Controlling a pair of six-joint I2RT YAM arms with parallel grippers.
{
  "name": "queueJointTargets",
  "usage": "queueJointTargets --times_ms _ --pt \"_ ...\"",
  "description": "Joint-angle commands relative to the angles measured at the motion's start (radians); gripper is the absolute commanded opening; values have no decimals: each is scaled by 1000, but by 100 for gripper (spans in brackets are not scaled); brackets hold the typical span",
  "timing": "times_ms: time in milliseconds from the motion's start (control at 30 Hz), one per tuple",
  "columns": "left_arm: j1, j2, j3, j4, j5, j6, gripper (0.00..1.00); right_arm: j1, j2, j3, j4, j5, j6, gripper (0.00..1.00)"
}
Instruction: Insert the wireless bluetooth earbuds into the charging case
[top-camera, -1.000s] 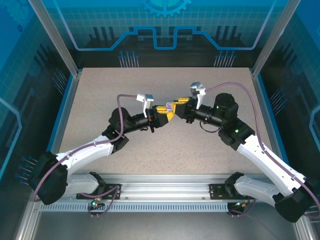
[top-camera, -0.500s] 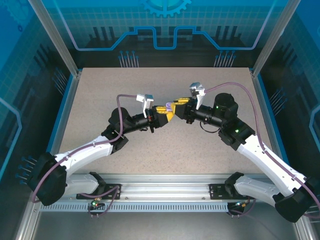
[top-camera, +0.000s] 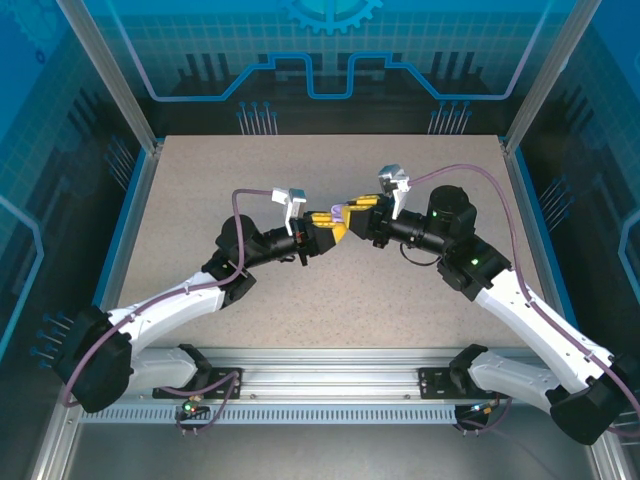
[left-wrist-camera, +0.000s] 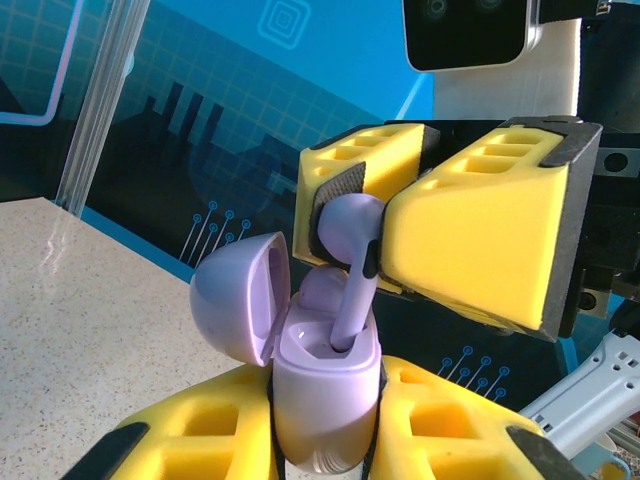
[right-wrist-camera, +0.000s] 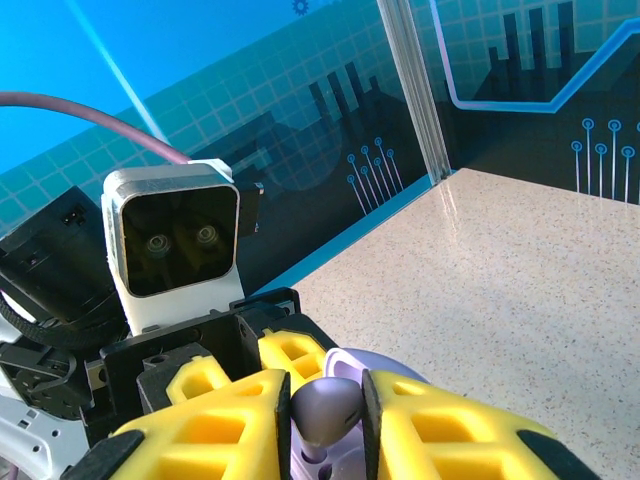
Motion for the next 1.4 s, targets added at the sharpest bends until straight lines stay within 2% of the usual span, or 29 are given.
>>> queueJointTargets --times_ms 0,433,633,733,900,1000,1200,1367 --pt "-7 -32 27 18 -4 22 0 18 -6 36 -46 2 -28 26" --pt "-14 -52 33 -37 15 70 0 34 33 106 -196 -38 -110 26" --pt "-21 -52 39 -70 18 97 0 42 40 121 -222 -12 -118 26" --pt "-23 -57 48 -115 19 128 0 41 30 123 -226 2 -117 26" --pt "-43 -74 52 -209 10 265 0 43 2 130 -229 -13 -109 25" --pt "-45 -82 33 -205 -1 312 0 43 -16 135 -236 -10 -104 25" --pt "-44 -82 39 -232 -29 375 0 43 -43 136 -243 -2 -102 25" --pt "-44 -73 38 -202 -47 377 0 44 -49 132 -240 -7 -100 25"
